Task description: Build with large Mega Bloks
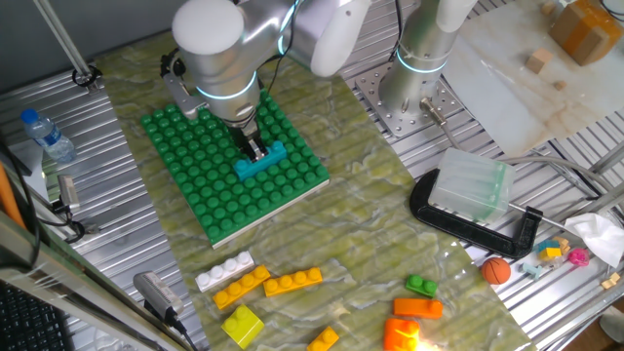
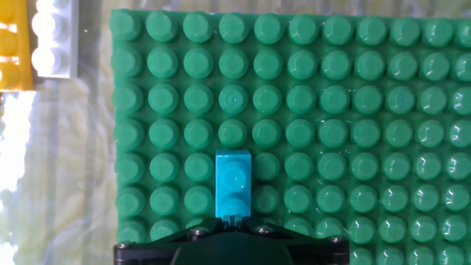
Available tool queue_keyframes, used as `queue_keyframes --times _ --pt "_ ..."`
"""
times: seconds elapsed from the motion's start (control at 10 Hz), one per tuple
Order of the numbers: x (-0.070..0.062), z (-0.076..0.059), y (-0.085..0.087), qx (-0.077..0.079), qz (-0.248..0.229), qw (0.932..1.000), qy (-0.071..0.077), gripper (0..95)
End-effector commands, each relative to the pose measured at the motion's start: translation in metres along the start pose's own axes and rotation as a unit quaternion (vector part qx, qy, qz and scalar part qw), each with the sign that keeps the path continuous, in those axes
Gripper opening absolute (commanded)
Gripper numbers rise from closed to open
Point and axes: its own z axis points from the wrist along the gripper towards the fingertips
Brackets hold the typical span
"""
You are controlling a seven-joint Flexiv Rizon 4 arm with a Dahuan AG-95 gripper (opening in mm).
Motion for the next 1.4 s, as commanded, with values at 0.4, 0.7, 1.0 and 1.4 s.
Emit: queue_keyframes --times 0.4,0.7,1.0,1.4 --pt "-0.009 0.005 0.001 0.0 0.001 1.0 0.0 0.0" --pt "-0.013 0.012 -0.001 0.0 0.003 1.0 0.002 0.0" --pt "-0.015 0.011 0.0 0.001 0.008 0.9999 0.011 0.0" --pt "-0.01 -0.002 0.003 0.009 0.013 0.9998 0.008 0.0"
